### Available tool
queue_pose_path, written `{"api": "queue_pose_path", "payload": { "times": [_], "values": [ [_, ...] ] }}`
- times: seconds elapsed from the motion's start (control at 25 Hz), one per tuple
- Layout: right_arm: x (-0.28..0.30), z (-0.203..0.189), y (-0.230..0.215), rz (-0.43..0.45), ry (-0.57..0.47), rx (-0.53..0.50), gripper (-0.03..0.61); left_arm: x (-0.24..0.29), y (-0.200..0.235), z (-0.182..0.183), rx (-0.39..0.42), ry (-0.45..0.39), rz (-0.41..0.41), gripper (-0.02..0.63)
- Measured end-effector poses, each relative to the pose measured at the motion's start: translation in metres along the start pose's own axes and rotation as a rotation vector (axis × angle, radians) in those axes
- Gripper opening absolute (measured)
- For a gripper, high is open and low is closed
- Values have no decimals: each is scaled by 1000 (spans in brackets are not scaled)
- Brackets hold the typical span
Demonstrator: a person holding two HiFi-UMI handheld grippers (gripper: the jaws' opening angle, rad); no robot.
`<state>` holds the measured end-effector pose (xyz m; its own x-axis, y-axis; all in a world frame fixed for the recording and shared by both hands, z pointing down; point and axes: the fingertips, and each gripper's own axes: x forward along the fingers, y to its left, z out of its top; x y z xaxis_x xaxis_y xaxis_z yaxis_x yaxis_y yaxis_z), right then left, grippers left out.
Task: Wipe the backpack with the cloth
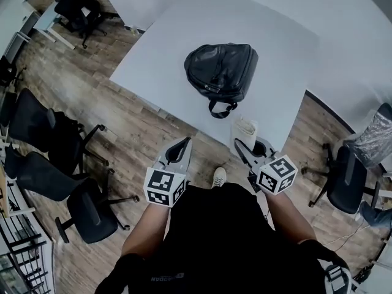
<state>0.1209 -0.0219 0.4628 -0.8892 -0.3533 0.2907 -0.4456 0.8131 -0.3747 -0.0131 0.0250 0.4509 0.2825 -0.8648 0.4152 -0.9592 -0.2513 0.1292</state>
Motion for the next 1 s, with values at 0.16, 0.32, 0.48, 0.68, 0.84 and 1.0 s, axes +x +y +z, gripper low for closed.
{"api": "queue_pose_path", "payload": {
  "times": [0.16,0.32,0.48,0.68,0.84,1.0],
  "values": [
    [2,3,-6,-6,-6,-6,87,2,1,-5,10,14,-3,6],
    [8,6,-10,-23,-15,-1,87,7,8,-13,9,38,-14,6],
    [19,8,-17,-63,-19,14,87,21,22,-9,9,40,-52,7],
    [33,21,-32,-162,-49,25,87,45,41,2,41,54,-142,7],
    [48,33,-38,-237,-78,44,87,61,68,17,71,52,-196,6],
    [68,45,-41,-300,-95,44,87,74,95,31,87,47,-250,6]
  ]
}}
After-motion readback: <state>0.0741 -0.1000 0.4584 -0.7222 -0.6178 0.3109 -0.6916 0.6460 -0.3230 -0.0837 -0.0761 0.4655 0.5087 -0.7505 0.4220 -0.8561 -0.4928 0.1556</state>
